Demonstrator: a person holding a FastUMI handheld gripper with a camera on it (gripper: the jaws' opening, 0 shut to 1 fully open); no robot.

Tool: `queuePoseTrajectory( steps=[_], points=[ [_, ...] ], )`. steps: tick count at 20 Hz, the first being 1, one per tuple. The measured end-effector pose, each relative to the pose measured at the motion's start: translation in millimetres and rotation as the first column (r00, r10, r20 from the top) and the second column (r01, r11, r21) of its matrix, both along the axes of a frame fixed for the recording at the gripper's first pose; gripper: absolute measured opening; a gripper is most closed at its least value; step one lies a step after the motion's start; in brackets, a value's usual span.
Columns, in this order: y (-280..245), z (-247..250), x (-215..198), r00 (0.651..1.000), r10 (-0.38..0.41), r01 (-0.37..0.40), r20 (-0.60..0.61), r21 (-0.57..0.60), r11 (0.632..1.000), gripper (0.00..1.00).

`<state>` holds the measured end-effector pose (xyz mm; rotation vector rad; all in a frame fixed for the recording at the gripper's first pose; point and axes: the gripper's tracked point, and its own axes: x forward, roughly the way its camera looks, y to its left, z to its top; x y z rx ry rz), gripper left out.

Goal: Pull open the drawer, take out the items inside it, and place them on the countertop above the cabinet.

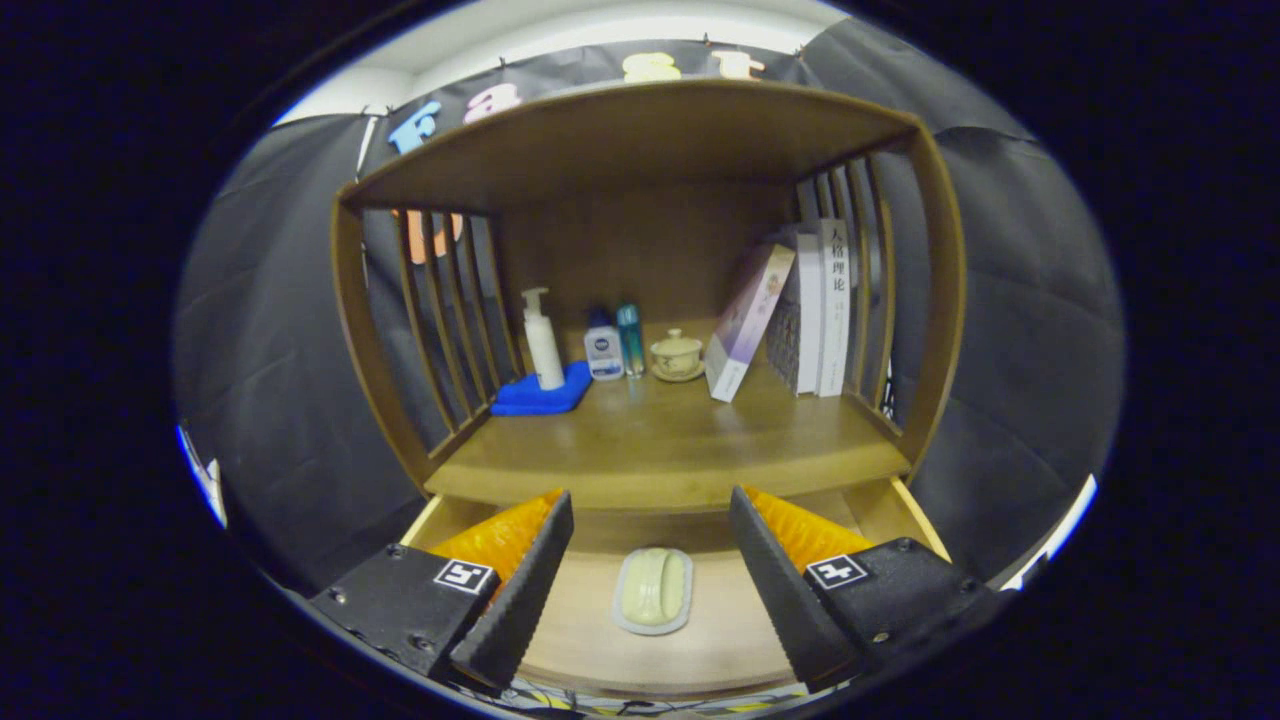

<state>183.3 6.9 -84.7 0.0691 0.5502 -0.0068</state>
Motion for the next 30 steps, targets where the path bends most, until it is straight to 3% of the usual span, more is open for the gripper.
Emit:
queuePoseTrajectory(
  steps=[5,12,21,25,30],
  points=[
    [18,-51,22,0.972,0.042,-0.044,-0.232,-0.005,0.999,0.93],
    [32,-124,25,0.861,0.072,-0.054,-0.503,0.05,0.997,0.86],
    [21,-160,21,0.762,0.025,-0.001,-0.647,0.038,0.999,0.62],
    [18,-175,14,0.722,0.007,0.006,-0.692,0.017,1.0,0.59],
    [9,-176,14,0.716,-0.031,0.029,-0.698,-0.015,0.999,0.3]
  ],
)
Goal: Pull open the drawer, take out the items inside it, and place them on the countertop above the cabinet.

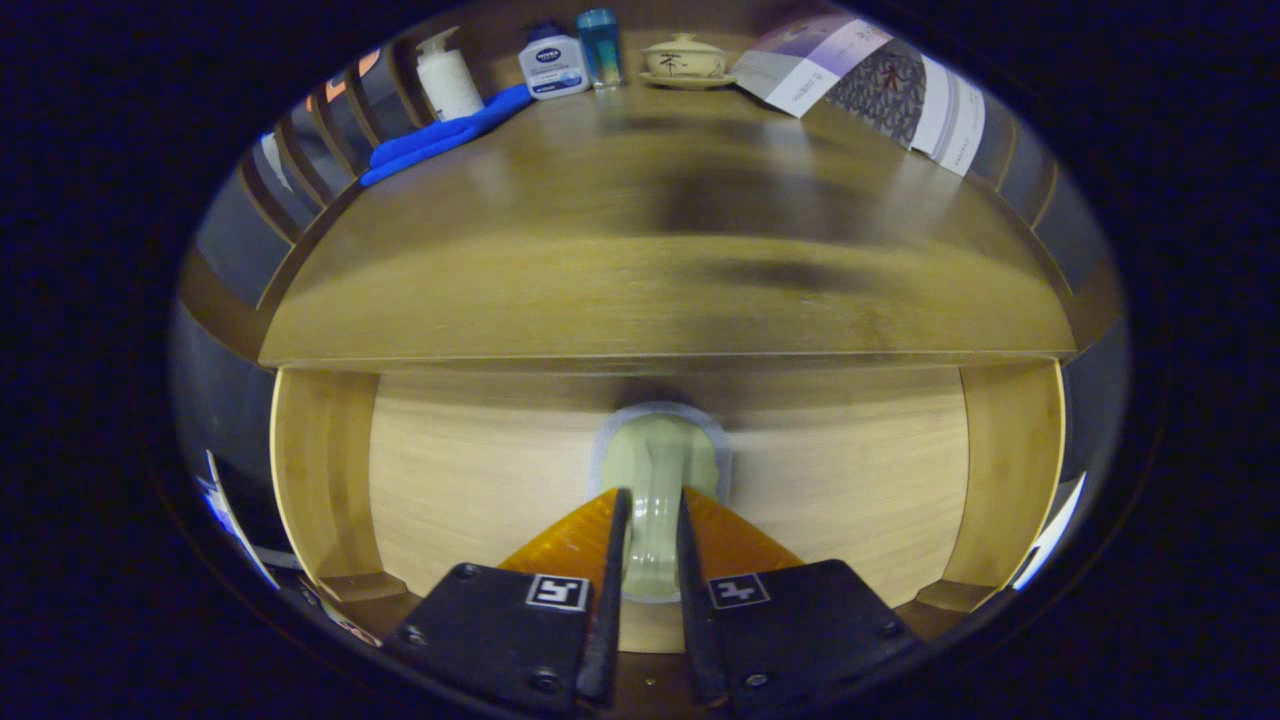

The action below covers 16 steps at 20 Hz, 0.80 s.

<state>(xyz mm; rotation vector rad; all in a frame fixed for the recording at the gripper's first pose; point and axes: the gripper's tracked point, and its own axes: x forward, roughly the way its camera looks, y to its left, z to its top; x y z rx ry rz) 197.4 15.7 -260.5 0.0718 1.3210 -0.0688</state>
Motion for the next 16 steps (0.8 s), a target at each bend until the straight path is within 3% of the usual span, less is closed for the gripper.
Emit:
queuePoseTrajectory(
  steps=[3,16],
  points=[
    [4,5,-7,1.0,0.016,-0.016,0.005,0.028,0.999,0.22],
    [10,100,-35,0.973,0.059,-0.084,0.221,0.105,0.991,0.21]
  ],
)
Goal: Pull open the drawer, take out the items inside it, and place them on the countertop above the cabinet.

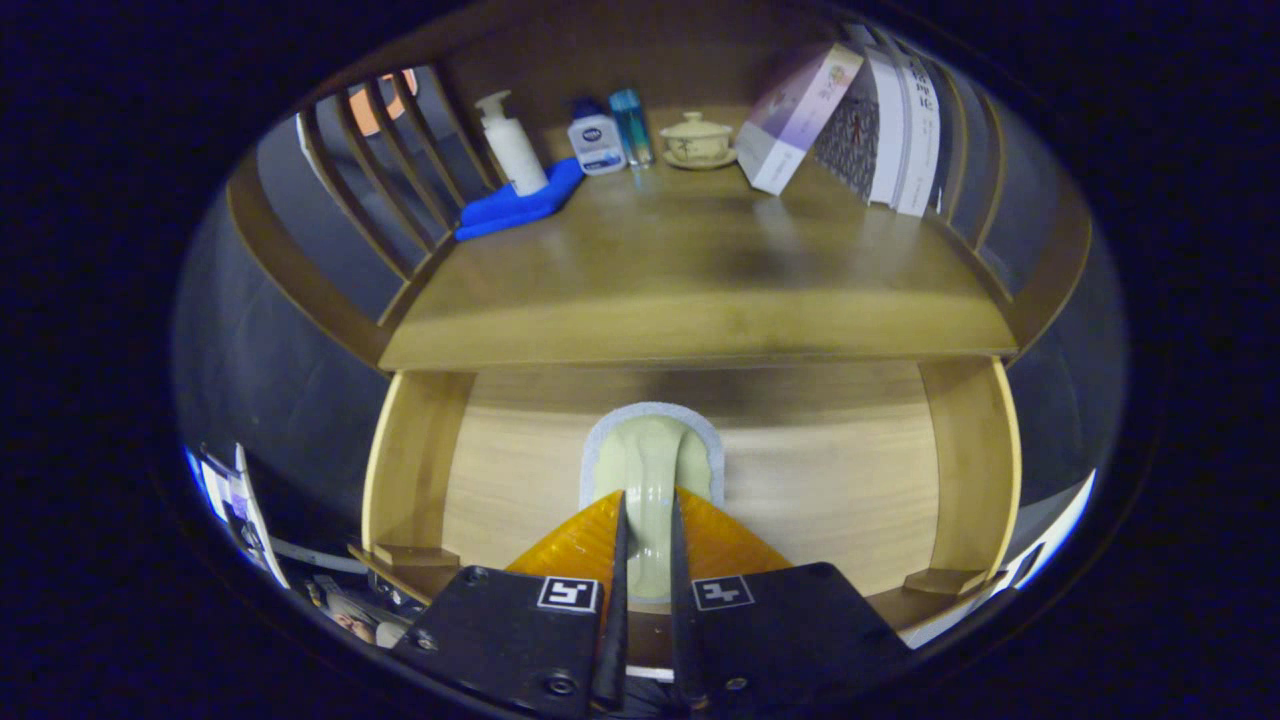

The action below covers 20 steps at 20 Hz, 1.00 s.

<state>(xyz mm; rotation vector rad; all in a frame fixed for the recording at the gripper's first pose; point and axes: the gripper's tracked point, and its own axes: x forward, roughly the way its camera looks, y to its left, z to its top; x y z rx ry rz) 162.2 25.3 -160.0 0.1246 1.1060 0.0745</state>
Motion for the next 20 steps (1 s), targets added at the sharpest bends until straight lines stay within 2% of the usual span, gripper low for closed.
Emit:
queuePoseTrajectory(
  steps=[5,8,20],
  points=[
    [4,46,10,0.993,0.027,-0.028,0.115,0.009,1.0,0.21],
    [5,61,30,0.99,0.021,-0.024,0.136,0.023,0.999,0.21],
    [-22,51,148,0.992,-0.08,0.08,0.099,0.007,0.997,0.21]
  ],
)
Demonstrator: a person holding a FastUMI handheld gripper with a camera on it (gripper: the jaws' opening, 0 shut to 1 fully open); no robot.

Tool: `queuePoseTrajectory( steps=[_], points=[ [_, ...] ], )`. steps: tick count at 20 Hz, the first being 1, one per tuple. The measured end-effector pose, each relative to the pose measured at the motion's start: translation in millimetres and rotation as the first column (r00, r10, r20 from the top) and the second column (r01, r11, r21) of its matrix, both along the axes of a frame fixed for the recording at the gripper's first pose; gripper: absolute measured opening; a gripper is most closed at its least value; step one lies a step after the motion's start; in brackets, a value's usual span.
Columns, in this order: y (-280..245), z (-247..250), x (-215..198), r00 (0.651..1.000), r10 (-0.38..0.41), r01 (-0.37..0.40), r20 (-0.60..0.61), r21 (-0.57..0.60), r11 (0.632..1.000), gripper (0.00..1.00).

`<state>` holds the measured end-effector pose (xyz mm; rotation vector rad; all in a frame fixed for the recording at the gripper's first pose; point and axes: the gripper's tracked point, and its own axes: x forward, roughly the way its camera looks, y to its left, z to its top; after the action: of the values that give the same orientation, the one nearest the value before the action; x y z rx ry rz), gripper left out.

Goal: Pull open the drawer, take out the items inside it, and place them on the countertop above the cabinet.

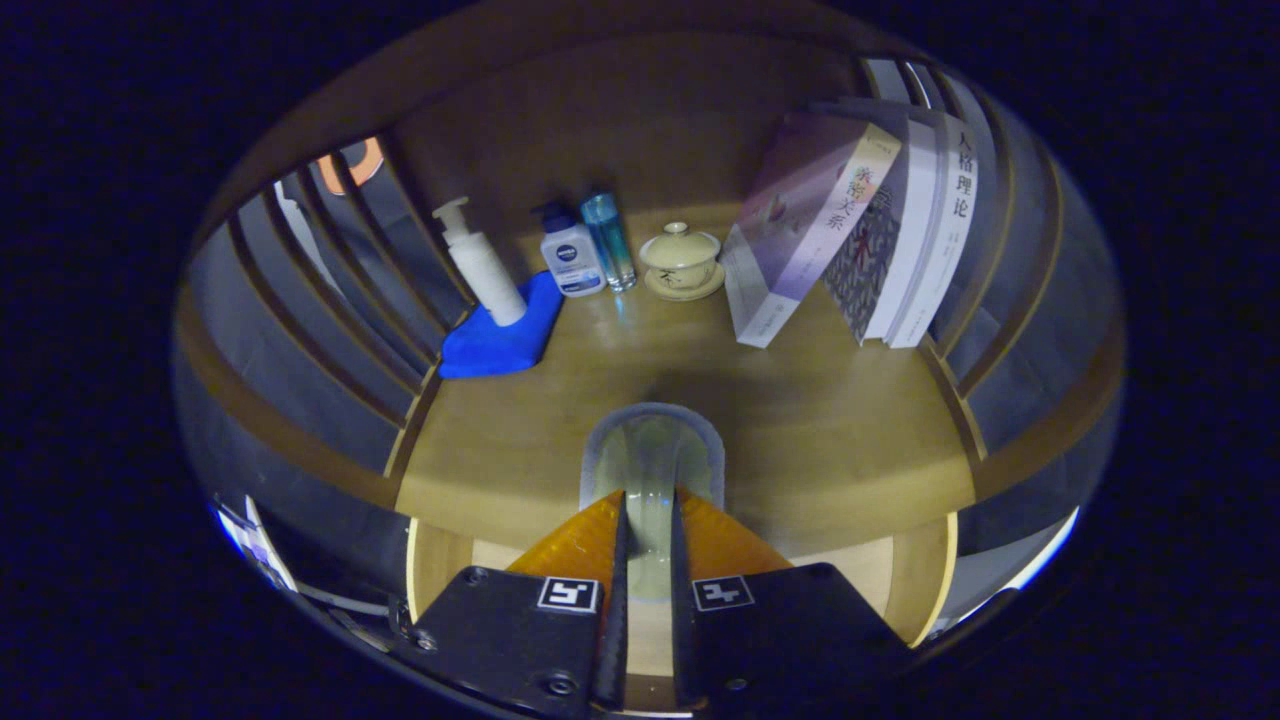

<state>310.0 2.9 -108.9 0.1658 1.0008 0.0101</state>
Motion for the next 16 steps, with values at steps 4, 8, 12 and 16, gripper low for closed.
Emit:
queuePoseTrajectory(
  steps=[4,8,12,16],
  points=[
    [-7,-9,28,1.0,-0.013,0.014,0.014,-0.054,0.998,0.21],
    [-4,-25,39,0.999,-0.031,0.031,0.009,-0.032,0.999,0.21],
    [-8,-29,46,0.997,-0.056,0.055,0.052,0.007,0.998,0.24],
    [-3,-36,49,0.995,-0.014,0.014,0.102,0.002,1.0,0.47]
  ],
)
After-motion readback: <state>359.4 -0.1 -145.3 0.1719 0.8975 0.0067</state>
